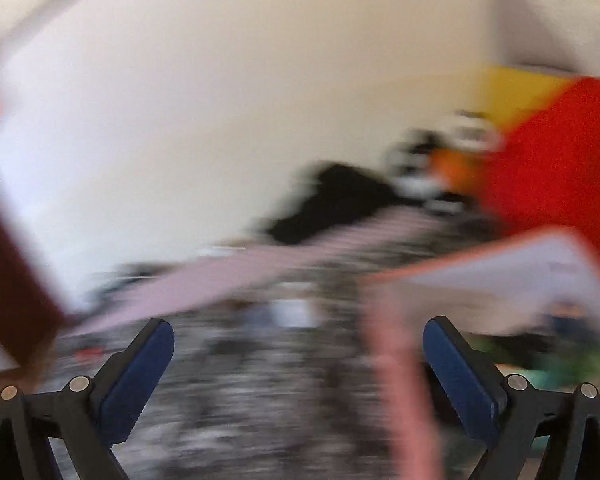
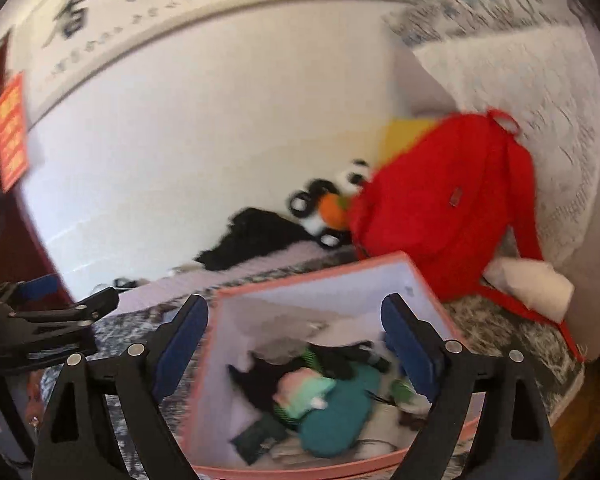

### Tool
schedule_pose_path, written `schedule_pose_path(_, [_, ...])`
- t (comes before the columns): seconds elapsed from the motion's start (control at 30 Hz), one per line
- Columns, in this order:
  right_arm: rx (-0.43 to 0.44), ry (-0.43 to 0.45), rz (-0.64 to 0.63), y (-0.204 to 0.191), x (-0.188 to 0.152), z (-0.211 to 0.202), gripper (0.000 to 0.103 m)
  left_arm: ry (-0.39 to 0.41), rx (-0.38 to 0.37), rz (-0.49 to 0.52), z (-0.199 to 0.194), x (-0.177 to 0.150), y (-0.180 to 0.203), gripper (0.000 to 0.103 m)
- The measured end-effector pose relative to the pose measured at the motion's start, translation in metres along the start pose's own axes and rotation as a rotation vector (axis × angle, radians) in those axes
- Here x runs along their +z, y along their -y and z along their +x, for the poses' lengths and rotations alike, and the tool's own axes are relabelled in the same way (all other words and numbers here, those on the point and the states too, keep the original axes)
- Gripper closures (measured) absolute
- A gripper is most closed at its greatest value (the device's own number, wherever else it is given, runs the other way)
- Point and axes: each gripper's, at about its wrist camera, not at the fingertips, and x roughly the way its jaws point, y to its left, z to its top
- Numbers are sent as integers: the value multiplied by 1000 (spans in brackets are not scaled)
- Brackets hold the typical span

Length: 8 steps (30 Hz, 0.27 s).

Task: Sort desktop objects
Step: 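Drop the pouch into the pink box with the left tool while the right tool drops the tape measure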

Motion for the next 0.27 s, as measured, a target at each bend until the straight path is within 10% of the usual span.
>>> schedule_pose_path(0.27, [177, -67, -140, -128, -41, 18, 10, -27, 148, -105, -4, -64, -88, 0])
